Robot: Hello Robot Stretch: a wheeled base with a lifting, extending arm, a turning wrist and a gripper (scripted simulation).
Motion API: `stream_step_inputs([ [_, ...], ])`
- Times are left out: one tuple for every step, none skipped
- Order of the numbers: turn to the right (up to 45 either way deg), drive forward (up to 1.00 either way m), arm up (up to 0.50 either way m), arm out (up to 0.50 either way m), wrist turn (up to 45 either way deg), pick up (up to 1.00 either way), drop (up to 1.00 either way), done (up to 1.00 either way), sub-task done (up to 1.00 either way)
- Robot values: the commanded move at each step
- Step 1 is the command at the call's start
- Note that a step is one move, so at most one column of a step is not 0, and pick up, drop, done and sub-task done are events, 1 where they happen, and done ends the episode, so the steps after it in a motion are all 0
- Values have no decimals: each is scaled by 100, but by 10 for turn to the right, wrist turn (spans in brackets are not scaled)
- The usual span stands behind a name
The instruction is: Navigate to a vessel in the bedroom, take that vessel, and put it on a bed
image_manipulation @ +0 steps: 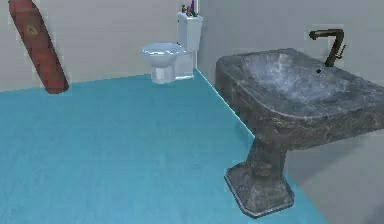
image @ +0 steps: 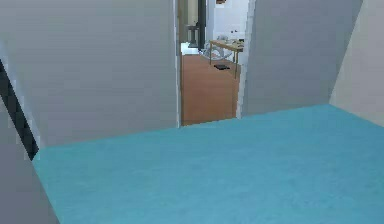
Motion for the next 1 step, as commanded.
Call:
stream_step_inputs([
  [0, 45, 0, 0, 0, 0, 0, 0, 0],
])
